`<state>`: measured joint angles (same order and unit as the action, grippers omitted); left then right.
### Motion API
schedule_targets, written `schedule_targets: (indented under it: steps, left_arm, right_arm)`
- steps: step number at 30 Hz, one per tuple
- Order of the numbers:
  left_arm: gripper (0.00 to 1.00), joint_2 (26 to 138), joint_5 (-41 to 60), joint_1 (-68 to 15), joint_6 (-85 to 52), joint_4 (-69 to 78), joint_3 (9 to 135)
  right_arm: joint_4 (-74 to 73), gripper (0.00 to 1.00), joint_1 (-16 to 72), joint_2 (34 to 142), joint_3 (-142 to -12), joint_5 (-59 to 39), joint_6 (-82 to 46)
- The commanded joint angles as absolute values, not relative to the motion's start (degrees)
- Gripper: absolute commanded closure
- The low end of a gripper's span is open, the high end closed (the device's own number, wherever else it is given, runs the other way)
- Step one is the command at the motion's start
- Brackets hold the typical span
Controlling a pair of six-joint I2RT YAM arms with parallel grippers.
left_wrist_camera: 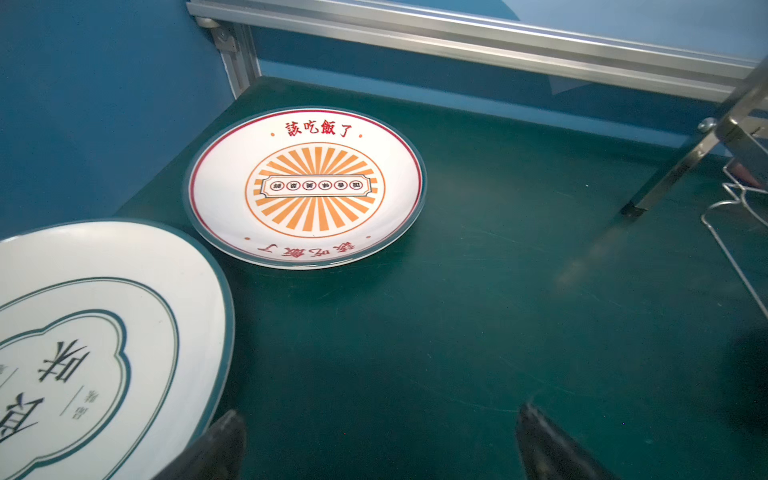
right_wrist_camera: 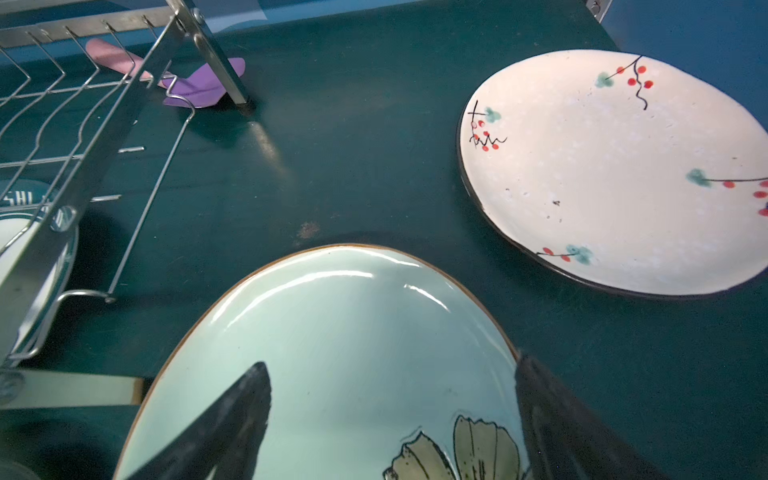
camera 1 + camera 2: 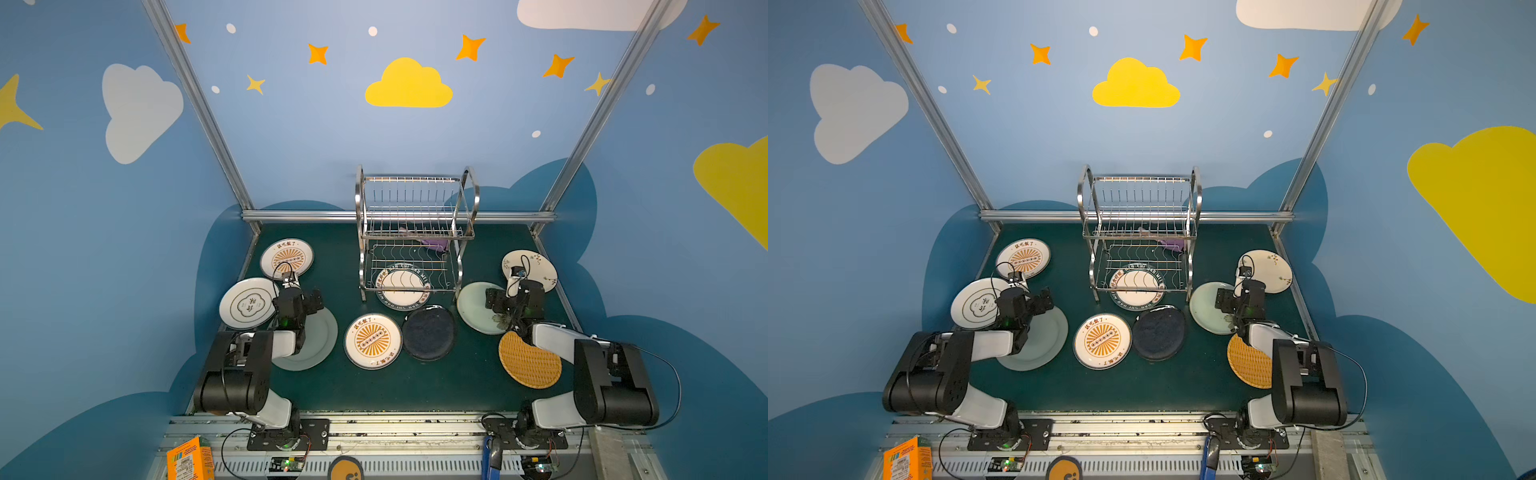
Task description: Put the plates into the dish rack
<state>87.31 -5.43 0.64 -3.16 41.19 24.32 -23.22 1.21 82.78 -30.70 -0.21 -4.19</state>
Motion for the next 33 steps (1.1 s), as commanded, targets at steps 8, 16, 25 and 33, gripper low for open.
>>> schedule_targets:
  steps: [8, 16, 25, 33]
  left_arm:
    - [0.0, 87.4, -2.37, 0.89, -1.67, 39.35, 25.91]
    - [0.0, 87.63, -2.38, 0.95, -1.53, 38.99, 26.1]
    - [0.0, 87.35, -2.37, 0.94, -1.65, 39.34, 25.75]
    - [0.0, 87.03, -2.37, 0.95, -1.67, 39.81, 25.33]
  right_arm:
    - [-24.01, 0.1, -1.16, 83.32, -31.05, -8.6, -2.48]
    - [-24.16, 0.1, -1.14, 83.56, -31.08, -8.75, -2.02]
    - [-24.31, 0.1, -0.91, 83.56, -31.06, -8.53, -2.02]
    - [-24.35, 0.1, -0.79, 83.33, -30.91, -8.18, -2.1]
